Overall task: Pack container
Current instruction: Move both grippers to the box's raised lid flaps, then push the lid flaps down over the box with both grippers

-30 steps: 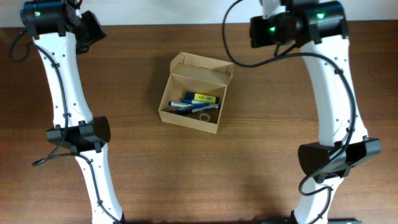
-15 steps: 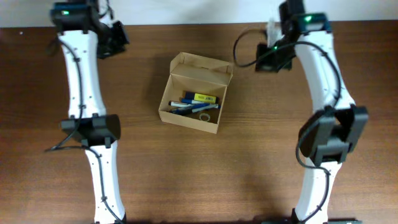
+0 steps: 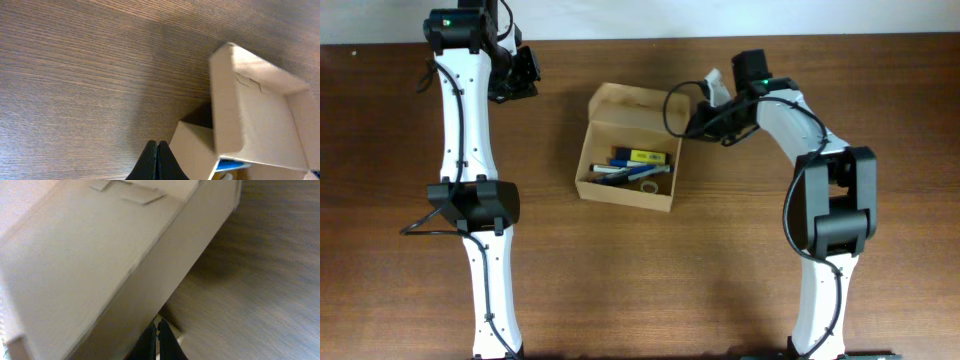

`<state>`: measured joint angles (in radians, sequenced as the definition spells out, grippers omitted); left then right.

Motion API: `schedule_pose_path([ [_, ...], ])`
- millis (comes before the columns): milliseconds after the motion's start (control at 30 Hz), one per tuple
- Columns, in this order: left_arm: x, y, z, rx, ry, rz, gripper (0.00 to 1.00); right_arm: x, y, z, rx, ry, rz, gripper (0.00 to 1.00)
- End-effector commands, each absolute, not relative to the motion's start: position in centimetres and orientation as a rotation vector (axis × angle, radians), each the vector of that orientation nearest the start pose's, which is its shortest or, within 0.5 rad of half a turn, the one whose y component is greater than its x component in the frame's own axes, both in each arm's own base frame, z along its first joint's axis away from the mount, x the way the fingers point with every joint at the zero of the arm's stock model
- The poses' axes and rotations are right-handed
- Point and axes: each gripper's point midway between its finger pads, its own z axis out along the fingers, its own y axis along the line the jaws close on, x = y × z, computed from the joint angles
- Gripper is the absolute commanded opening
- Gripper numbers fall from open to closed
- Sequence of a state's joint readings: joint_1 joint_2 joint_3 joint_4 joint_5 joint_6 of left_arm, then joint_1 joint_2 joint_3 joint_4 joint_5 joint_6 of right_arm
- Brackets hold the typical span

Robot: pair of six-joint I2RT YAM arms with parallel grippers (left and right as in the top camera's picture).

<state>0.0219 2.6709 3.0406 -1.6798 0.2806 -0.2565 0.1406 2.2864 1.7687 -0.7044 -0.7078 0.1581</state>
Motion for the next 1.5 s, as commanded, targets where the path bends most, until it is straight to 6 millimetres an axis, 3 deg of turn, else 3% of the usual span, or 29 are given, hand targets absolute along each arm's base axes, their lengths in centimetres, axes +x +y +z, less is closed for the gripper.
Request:
schedule_pose_path([
  [0, 52.6, -3.1, 14.7, -0.318, 2.859, -0.423, 0.02, 48.2, 20.2, 6.1, -0.206, 2.667, 1.17, 0.04],
  [167, 52.6, -3.2, 12.4, -0.332, 2.904, -0.437, 0.02, 48.3, 20.3, 6.1, -0.214, 2.658, 1.166, 0.04],
  [467, 52.7, -7.4, 6.0, -0.352, 2.982, -0.846, 0.02, 48.8, 19.3, 5.9, -0.183, 2.664, 1.134, 0.04],
  [600, 53.6, -9.5, 5.4, -0.331, 2.917, -1.06, 0.02, 49.0, 18.9, 5.5, -0.131, 2.688, 1.094, 0.04],
  [700, 53.8, -10.0, 4.7, -0.365, 2.912, -1.115, 0.02, 49.0, 18.9, 5.5, -0.132, 2.689, 1.09, 0.04],
  [1033, 53.2, -11.0, 2.7, -0.452, 2.949, -1.193, 0.02, 48.9, 18.9, 3.6, -0.083, 2.727, 1.104, 0.04],
  [1267, 51.9, -10.3, 0.1, -0.517, 3.042, -1.12, 0.02, 49.1, 18.9, 3.5, -0.088, 2.718, 1.101, 0.04],
  [1467, 53.1, -11.0, 0.4, -0.49, 2.977, -1.191, 0.02, 49.4, 19.0, 3.6, -0.098, 2.703, 1.101, 0.04],
])
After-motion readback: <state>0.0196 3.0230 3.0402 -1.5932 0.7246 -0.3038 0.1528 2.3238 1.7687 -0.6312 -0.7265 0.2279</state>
